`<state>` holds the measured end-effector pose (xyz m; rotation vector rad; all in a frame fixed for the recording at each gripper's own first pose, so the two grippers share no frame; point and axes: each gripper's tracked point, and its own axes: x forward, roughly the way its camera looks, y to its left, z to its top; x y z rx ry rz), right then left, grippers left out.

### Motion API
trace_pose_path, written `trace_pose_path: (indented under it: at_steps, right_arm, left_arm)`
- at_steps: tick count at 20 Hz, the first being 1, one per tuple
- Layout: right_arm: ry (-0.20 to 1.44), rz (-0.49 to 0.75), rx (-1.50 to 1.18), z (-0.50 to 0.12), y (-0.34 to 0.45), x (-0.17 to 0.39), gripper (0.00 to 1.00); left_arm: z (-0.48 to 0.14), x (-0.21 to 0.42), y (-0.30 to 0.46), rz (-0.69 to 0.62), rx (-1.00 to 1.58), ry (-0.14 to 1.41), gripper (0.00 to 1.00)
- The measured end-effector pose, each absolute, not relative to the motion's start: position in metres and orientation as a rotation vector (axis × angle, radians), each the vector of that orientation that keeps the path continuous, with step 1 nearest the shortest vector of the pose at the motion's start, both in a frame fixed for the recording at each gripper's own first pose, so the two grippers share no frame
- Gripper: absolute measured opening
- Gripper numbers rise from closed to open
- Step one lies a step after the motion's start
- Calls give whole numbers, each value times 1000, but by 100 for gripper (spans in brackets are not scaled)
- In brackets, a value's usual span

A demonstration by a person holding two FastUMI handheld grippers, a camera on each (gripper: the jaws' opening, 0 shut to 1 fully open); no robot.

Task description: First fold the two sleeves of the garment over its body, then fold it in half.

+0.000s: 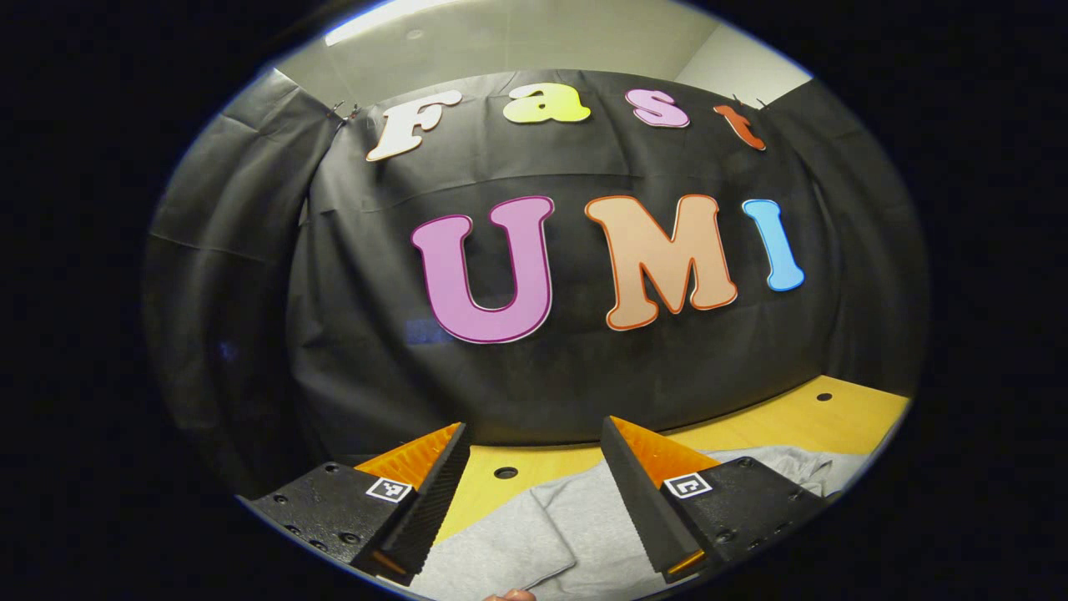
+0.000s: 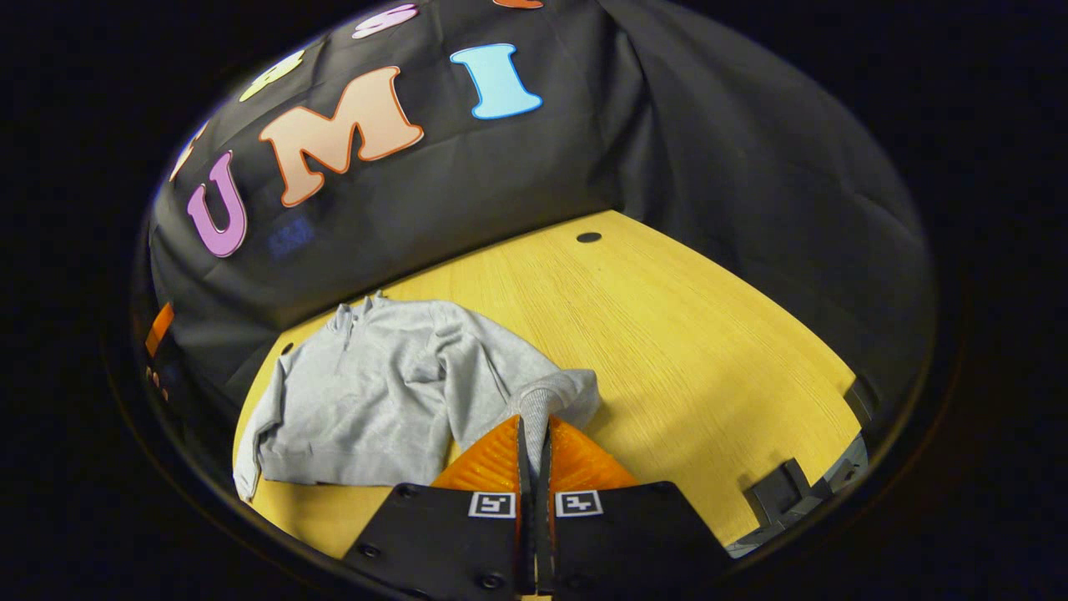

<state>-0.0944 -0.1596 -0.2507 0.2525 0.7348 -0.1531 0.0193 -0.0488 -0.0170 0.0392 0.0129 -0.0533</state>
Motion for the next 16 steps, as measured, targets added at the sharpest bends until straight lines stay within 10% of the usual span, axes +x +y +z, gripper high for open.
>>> trace_pose_path:
  at_steps: [16]
  right_arm:
    - [623, 67, 257, -199, -34, 35, 3]
  left_arm:
    - [-19, -12, 49, 141, 67, 26, 93]
